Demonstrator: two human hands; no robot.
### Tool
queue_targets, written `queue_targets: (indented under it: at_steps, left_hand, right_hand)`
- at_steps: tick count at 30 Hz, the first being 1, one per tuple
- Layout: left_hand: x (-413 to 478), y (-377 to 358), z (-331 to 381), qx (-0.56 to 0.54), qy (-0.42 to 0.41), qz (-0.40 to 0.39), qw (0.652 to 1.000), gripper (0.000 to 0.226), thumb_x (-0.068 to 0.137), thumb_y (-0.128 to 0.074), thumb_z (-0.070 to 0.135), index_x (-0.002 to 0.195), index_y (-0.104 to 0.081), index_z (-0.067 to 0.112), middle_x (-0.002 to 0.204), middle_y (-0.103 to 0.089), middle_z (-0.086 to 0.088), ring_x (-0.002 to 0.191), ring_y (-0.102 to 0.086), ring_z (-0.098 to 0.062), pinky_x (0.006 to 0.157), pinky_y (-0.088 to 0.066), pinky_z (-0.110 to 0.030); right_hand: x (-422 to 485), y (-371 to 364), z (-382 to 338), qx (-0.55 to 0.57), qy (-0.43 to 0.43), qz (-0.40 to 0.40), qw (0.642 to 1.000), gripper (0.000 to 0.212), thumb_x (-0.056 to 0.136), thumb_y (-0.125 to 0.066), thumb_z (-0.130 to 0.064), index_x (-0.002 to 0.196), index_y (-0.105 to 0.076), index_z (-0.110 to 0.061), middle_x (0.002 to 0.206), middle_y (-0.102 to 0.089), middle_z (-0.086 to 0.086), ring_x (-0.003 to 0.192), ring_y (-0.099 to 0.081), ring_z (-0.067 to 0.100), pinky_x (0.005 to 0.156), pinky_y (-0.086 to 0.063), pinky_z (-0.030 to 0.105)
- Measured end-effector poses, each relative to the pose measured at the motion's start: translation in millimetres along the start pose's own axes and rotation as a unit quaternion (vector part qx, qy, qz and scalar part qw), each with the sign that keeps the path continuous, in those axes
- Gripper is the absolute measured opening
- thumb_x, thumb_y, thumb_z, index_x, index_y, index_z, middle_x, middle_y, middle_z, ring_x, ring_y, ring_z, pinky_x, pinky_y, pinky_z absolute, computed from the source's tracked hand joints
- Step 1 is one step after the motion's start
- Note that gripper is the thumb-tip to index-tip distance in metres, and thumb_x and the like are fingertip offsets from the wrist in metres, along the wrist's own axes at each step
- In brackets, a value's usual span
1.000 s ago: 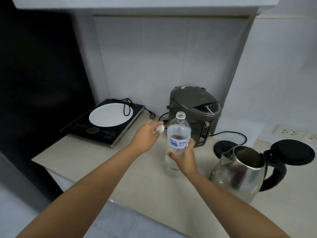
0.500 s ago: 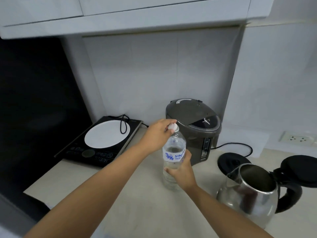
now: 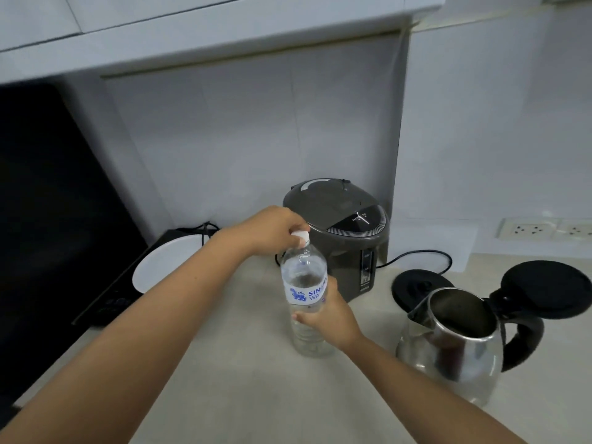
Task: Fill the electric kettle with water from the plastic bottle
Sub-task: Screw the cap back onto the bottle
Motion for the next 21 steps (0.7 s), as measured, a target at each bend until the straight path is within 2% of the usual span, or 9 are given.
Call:
queue_targets:
  at_steps: [3, 5, 8, 11, 13, 16, 19, 21]
  left_hand:
    - [0.9, 0.6, 3.8, 0.043, -0.005, -0.007, 0.999, 0.032, 0.091, -0.066, 0.024, 0.122, -0.068, 0.02, 0.113, -0.068, 0.002, 0.105, -0.06, -0.016, 0.084, -0.043, -0.026]
    - [-0.4, 1.1, 5.9, 0.04, -0.02, -0.012, 0.999, 0.035, 0.092, -0.064, 0.018, 0.127, -0.067, 0.02, 0.122, -0.067, 0.004, 0.1, -0.054, -0.008, 0.082, -0.039, -0.019]
    - [-4.0, 2.7, 6.9, 0.007, -0.045, -0.025, 0.999, 0.036, 0.092, -0.06, 0.006, 0.124, -0.068, 0.02, 0.122, -0.067, 0.007, 0.096, -0.053, -0.004, 0.071, -0.036, -0.006]
    - [-7.4, 2.5, 2.9, -0.06, -0.032, -0.037, 0.997, 0.04, 0.09, -0.06, -0.001, 0.122, -0.068, 0.021, 0.121, -0.067, 0.007, 0.106, -0.061, -0.008, 0.085, -0.045, -0.01]
    - [-7.2, 0.9, -0.9, -0.125, -0.011, -0.034, 0.992, 0.039, 0.09, -0.064, 0.003, 0.125, -0.067, 0.02, 0.12, -0.067, 0.008, 0.108, -0.062, -0.006, 0.089, -0.048, -0.012]
    - [-6.8, -2.8, -5.4, -0.231, 0.025, 0.016, 0.973, 0.035, 0.088, -0.074, 0.018, 0.121, -0.066, 0.021, 0.112, -0.068, 0.008, 0.096, -0.064, -0.003, 0.077, -0.046, -0.001]
    - [-8.0, -6.6, -10.7, -0.191, 0.053, 0.091, 0.976, 0.025, 0.081, -0.08, 0.03, 0.101, -0.069, 0.022, 0.094, -0.067, 0.005, 0.08, -0.062, -0.006, 0.075, -0.048, -0.014]
    - [-9.8, -7.9, -9.6, -0.16, 0.047, 0.088, 0.982, 0.018, 0.083, -0.078, 0.031, 0.097, -0.07, 0.021, 0.092, -0.067, 0.006, 0.08, -0.062, -0.007, 0.075, -0.048, -0.017]
  right_hand:
    - [0.2, 0.2, -1.4, -0.026, -0.001, 0.007, 1.0, 0.08, 0.054, -0.079, -0.054, 0.117, -0.034, -0.037, 0.11, -0.058, -0.018, 0.099, -0.059, 0.01, 0.083, -0.049, 0.032]
    - [0.4, 0.2, -2.0, -0.033, 0.0, 0.007, 0.999, 0.079, 0.054, -0.078, -0.056, 0.117, -0.034, -0.037, 0.11, -0.058, -0.017, 0.099, -0.059, 0.011, 0.082, -0.048, 0.032]
    - [-0.3, 0.6, -2.1, -0.036, 0.0, 0.01, 0.999, 0.081, 0.055, -0.078, -0.055, 0.12, -0.034, -0.035, 0.114, -0.058, -0.014, 0.101, -0.059, 0.012, 0.085, -0.05, 0.036]
    - [-1.2, 0.8, -2.5, -0.039, 0.001, 0.007, 0.999, 0.079, 0.056, -0.078, -0.054, 0.119, -0.034, -0.036, 0.113, -0.059, -0.015, 0.101, -0.06, 0.012, 0.085, -0.05, 0.035]
    - [-1.5, 1.0, -3.2, -0.036, 0.0, 0.005, 0.999, 0.077, 0.057, -0.079, -0.053, 0.118, -0.034, -0.037, 0.112, -0.058, -0.016, 0.099, -0.06, 0.012, 0.081, -0.048, 0.032]
    - [-1.3, 1.6, -3.9, -0.033, -0.003, 0.003, 0.999, 0.077, 0.058, -0.079, -0.051, 0.119, -0.035, -0.036, 0.111, -0.058, -0.017, 0.099, -0.06, 0.012, 0.078, -0.045, 0.029]
    - [-1.3, 1.6, -3.4, -0.032, -0.005, 0.003, 0.999, 0.079, 0.058, -0.08, -0.05, 0.12, -0.036, -0.034, 0.113, -0.059, -0.015, 0.101, -0.061, 0.013, 0.084, -0.049, 0.035]
    - [-1.8, 1.2, -4.0, -0.036, -0.003, 0.004, 0.999, 0.079, 0.058, -0.081, -0.049, 0.121, -0.035, -0.033, 0.114, -0.059, -0.014, 0.101, -0.06, 0.014, 0.086, -0.05, 0.037]
Point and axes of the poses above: each hand's wrist, its own x-axis towards the middle knuckle, its own y-axis out of the back of the hand, z = x × y, the point moved 4 cm from there along x, towards the middle knuckle
